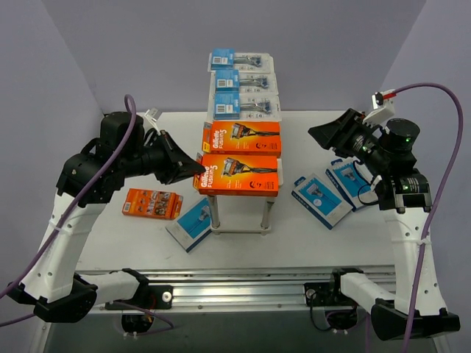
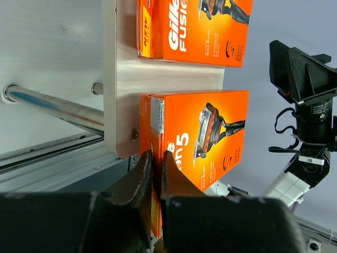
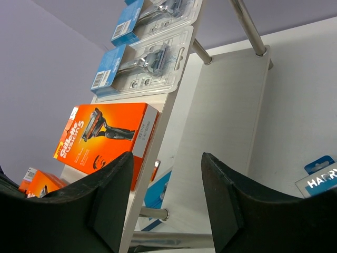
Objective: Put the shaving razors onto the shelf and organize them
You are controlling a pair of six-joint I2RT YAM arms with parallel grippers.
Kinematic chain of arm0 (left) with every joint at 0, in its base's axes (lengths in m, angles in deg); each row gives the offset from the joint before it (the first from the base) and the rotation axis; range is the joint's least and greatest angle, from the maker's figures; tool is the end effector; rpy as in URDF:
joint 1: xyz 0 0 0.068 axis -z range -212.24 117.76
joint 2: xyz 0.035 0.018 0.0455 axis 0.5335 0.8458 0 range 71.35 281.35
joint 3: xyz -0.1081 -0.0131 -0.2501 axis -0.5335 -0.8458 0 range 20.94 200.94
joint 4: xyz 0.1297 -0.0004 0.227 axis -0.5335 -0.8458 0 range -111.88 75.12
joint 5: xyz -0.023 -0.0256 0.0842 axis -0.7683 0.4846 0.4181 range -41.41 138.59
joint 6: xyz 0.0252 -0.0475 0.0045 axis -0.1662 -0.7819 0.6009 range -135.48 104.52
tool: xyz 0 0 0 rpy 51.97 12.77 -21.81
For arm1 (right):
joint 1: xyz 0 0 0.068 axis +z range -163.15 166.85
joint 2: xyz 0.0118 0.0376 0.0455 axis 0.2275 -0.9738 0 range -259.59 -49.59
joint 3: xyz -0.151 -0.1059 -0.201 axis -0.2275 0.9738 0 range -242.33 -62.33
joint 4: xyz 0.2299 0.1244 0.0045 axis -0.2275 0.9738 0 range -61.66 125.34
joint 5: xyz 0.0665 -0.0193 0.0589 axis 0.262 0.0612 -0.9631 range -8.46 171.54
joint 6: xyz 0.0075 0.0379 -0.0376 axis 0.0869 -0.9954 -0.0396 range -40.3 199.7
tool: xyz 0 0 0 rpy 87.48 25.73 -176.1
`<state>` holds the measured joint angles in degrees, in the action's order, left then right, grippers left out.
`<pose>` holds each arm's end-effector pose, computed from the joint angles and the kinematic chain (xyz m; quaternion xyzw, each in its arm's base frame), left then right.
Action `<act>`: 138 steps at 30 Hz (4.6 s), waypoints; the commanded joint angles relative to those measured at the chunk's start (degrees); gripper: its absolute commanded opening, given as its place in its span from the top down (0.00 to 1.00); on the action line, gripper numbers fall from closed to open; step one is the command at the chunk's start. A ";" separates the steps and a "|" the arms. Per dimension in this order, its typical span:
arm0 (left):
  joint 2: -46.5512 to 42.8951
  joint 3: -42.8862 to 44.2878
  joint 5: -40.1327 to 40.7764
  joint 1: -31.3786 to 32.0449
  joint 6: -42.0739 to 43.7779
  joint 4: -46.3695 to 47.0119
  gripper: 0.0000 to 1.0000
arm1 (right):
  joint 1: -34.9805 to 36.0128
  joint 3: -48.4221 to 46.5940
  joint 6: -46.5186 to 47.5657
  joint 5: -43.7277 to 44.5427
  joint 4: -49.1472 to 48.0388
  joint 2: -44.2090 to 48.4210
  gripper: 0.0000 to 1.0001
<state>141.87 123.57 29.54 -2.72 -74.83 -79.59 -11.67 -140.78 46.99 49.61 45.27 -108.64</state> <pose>0.1670 -0.1078 0.4853 -0.1458 0.8564 -0.4352 0.2366 0.1989 0.0241 0.4824 -0.0123 0.6939 0.3859 0.6078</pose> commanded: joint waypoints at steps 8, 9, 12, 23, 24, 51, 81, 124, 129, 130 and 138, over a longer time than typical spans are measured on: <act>1.46 0.56 3.57 2.83 -2.96 5.29 0.98 | 1.51 -0.29 3.18 2.21 -1.37 1.92 0.48; 1.55 0.73 3.67 2.83 -2.87 5.29 0.98 | 1.69 -0.47 3.26 2.39 -1.20 1.83 0.48; 1.72 0.99 4.19 2.83 -2.61 4.94 0.98 | 2.04 -0.56 3.53 3.01 -1.02 1.92 0.46; 2.43 1.35 4.64 2.91 -1.82 6.26 0.98 | 2.83 -0.38 4.06 4.32 -0.58 2.27 0.43; 2.69 1.43 4.63 2.91 -1.65 6.35 0.98 | 2.92 -0.38 4.14 4.59 -0.49 2.18 0.43; 3.92 2.49 5.69 3.27 0.11 7.23 0.98 | 4.41 -0.65 5.64 6.61 0.47 2.27 0.41; 3.92 2.49 6.57 2.47 3.63 6.08 0.72 | 5.12 -1.26 6.69 9.07 1.62 2.62 0.38; -7.58 -2.77 12.42 -16.68 22.42 5.46 0.39 | 4.24 -29.70 3.37 18.39 18.57 -8.10 0.04; -11.80 -12.52 17.90 -18.70 25.86 14.51 0.37 | 4.24 -33.34 0.72 19.53 20.16 -10.21 0.00; -12.68 -14.19 18.51 -19.14 26.48 15.83 0.36 | 4.32 -33.34 0.46 19.79 20.16 -10.30 0.00; -12.08 -25.72 20.45 -24.33 33.86 26.20 0.34 | 4.06 -34.31 0.45 24.27 20.34 -11.88 0.00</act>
<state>129.50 99.20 48.67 -25.43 -45.74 -61.62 -7.19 -174.31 47.99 70.62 65.88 -120.11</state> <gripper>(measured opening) 0.654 0.996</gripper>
